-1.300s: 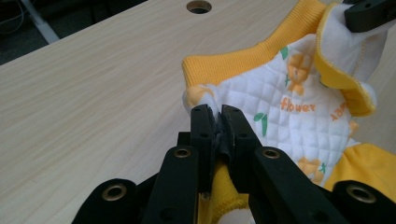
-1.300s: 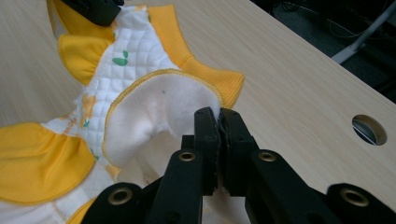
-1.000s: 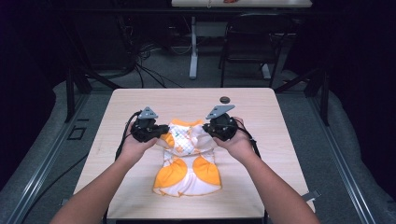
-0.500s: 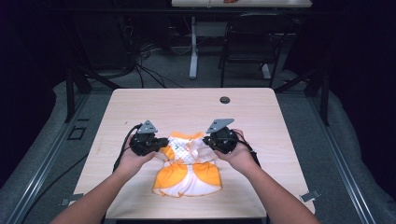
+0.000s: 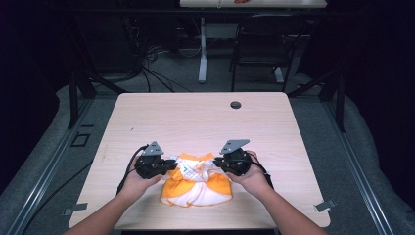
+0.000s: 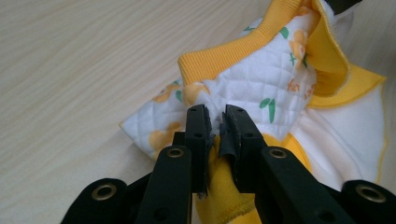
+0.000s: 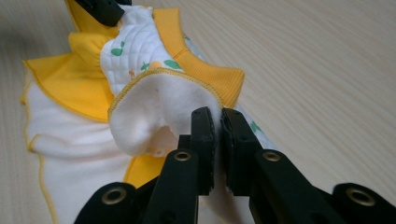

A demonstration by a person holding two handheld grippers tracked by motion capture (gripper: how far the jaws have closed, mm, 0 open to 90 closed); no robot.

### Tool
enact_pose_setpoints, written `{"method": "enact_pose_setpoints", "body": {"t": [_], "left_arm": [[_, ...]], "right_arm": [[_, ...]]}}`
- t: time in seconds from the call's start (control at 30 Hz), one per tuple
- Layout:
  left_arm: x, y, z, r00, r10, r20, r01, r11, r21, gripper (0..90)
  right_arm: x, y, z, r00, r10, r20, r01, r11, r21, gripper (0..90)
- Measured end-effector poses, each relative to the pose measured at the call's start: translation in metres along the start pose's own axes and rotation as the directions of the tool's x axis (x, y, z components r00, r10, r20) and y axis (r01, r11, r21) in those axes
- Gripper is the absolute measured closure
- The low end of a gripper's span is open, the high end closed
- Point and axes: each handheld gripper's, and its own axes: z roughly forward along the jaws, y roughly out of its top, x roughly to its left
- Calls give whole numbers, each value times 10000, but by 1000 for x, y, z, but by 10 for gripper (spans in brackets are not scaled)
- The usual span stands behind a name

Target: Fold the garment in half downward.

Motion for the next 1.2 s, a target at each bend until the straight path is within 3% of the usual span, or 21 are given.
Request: {"method": "enact_pose_setpoints", "body": {"t": [0.33, 0.47, 0.67, 0.8, 0.93, 1.03, 1.1, 1.2], "left_arm": [[-18, -20, -9, 9989, 308, 363, -304, 9995, -102, 767], [-23, -26, -15, 9982, 186, 569, -176, 9997, -171, 742], [-23, -16, -35, 9985, -49, 547, 83, 9981, -615, 713], [-15, -4, -44, 9998, -167, 143, 177, 9972, -723, 704], [-5, 3, -34, 9980, -629, -106, 622, 9965, -565, 804], [-4, 2, -24, 9947, -1015, 144, 1022, 9933, -534, 884], [-6, 1, -20, 9936, -1081, 333, 1097, 9926, -522, 899], [-12, 1, -16, 9950, -880, 472, 896, 9954, -329, 900]], "right_arm": [[14, -20, -6, 9994, 179, -307, -181, 9998, -56, 758], [21, -24, -12, 9988, 100, -484, -100, 9999, 5, 726], [23, -20, -28, 9973, 339, -648, -363, 9987, -366, 680], [19, -11, -37, 9964, 587, -604, -637, 9944, -848, 650], [13, -4, -34, 9980, 615, -119, -623, 9941, -886, 781], [8, -3, -25, 9973, 737, -52, -739, 9947, -713, 855], [8, -3, -19, 9972, 744, -111, -750, 9953, -618, 876], [11, -4, -12, 9970, 729, -257, -741, 9961, -477, 882]]}}
